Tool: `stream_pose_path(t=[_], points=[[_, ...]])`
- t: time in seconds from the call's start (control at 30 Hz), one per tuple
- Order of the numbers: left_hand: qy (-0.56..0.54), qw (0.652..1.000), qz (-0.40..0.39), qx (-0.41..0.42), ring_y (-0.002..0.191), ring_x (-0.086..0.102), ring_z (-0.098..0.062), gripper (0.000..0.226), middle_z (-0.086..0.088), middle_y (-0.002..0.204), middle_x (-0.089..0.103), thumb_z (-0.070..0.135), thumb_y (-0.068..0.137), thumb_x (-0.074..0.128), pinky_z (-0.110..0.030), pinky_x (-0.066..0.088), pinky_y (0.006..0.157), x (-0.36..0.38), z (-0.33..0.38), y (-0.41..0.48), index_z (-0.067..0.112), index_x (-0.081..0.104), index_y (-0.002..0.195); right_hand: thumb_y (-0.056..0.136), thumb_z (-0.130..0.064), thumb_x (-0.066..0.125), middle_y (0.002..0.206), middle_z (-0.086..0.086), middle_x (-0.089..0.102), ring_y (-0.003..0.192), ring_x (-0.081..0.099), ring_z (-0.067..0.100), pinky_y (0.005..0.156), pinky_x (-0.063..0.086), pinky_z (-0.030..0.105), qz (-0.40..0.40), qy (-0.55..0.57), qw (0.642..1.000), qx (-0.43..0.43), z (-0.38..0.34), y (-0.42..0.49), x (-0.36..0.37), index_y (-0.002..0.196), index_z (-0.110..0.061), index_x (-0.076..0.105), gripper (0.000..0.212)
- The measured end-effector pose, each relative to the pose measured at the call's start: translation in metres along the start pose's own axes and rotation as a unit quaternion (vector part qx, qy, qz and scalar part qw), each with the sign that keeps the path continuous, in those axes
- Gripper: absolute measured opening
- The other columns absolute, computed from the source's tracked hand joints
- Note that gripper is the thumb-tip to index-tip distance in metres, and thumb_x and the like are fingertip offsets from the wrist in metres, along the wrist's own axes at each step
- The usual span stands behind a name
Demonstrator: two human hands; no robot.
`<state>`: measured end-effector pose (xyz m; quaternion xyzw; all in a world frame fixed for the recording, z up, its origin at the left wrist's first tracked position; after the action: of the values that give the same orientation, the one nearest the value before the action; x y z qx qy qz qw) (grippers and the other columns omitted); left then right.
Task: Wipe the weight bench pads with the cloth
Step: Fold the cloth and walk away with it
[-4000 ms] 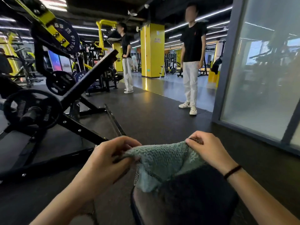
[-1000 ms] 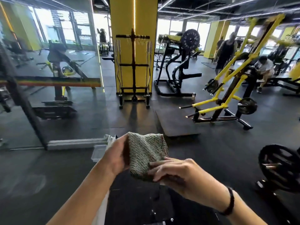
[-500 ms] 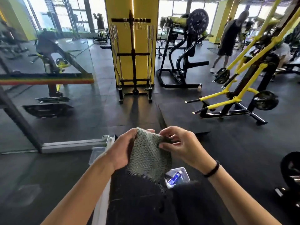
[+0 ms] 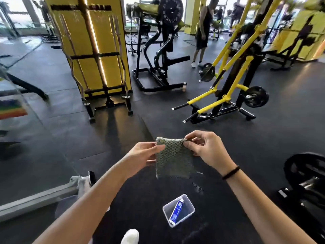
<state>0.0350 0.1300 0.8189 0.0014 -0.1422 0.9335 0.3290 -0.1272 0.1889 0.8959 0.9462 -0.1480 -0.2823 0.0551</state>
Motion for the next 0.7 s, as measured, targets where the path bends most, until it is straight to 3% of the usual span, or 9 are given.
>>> stream_pose_path(t=[0.07, 0.13, 0.27, 0.4, 0.53, 0.7], points=[[0.033, 0.999, -0.034, 0.014, 0.093, 0.065, -0.018, 0.035, -0.011, 0.103, 0.071, 0.030, 0.074, 0.072, -0.037, 0.049, 0.090, -0.013, 0.006, 0.051, 0.007, 0.072, 0.101, 0.078, -0.018, 0.075, 0.068, 0.002, 0.069, 0.063, 0.062, 0.014, 0.067, 0.058, 0.039, 0.027, -0.009, 0.999, 0.022, 0.027, 0.032, 0.000, 0.078, -0.022, 0.071, 0.006], [0.056, 0.995, -0.074, 0.021, 0.096, 0.064, -0.021, 0.037, -0.016, 0.109, 0.069, 0.023, 0.077, 0.071, -0.033, 0.052, 0.088, -0.024, 0.008, 0.104, 0.001, 0.069, 0.106, 0.079, -0.017, 0.075, 0.070, 0.006, 0.070, 0.061, 0.061, 0.014, 0.063, 0.056, 0.036, 0.050, -0.012, 0.997, 0.051, 0.055, 0.061, 0.004, 0.077, -0.021, 0.071, 0.006], [0.122, 0.983, -0.135, 0.013, 0.088, 0.065, -0.011, 0.025, -0.009, 0.100, 0.071, 0.008, 0.084, 0.066, -0.019, 0.053, 0.075, -0.034, 0.013, 0.192, 0.000, 0.068, 0.108, 0.079, -0.011, 0.074, 0.067, -0.001, 0.069, 0.051, 0.054, -0.004, 0.057, 0.043, 0.013, 0.097, -0.015, 0.989, 0.115, 0.098, 0.107, 0.013, 0.075, -0.020, 0.069, 0.011], [0.173, 0.970, -0.170, 0.016, 0.084, 0.065, -0.011, 0.020, -0.005, 0.092, 0.072, 0.002, 0.081, 0.068, -0.022, 0.049, 0.079, -0.038, 0.001, 0.259, 0.005, 0.070, 0.100, 0.080, -0.012, 0.072, 0.065, -0.006, 0.067, 0.054, 0.056, -0.004, 0.056, 0.042, 0.009, 0.137, -0.021, 0.977, 0.163, 0.138, 0.131, 0.022, 0.078, -0.020, 0.069, 0.009], [0.203, 0.960, -0.193, 0.004, 0.081, 0.065, -0.008, 0.017, -0.004, 0.090, 0.073, 0.001, 0.081, 0.069, -0.020, 0.050, 0.077, -0.038, -0.060, 0.301, 0.007, 0.071, 0.097, 0.080, -0.013, 0.072, 0.066, -0.012, 0.065, 0.057, 0.057, -0.006, 0.058, 0.040, 0.011, 0.149, -0.018, 0.964, 0.220, 0.205, 0.124, 0.053, 0.076, -0.024, 0.068, 0.012], [0.213, 0.950, -0.227, 0.008, 0.069, 0.063, 0.002, 0.016, 0.011, 0.070, 0.072, -0.004, 0.080, 0.068, -0.014, 0.048, 0.068, -0.042, -0.214, 0.346, 0.011, 0.070, 0.084, 0.080, -0.017, 0.072, 0.077, -0.008, 0.071, 0.072, 0.063, 0.001, 0.067, 0.048, 0.019, 0.185, -0.033, 0.943, 0.274, 0.340, 0.083, 0.133, 0.079, -0.024, 0.068, 0.008]])
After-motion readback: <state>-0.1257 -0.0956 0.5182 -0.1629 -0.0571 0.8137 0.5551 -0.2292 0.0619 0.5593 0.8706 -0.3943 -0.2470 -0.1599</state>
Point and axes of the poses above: each hand's wrist, its own y-axis towards the middle knuckle, its own x-axis out of the palm, z = x × y, the point moved 10 cm from there along y, towards the middle knuckle
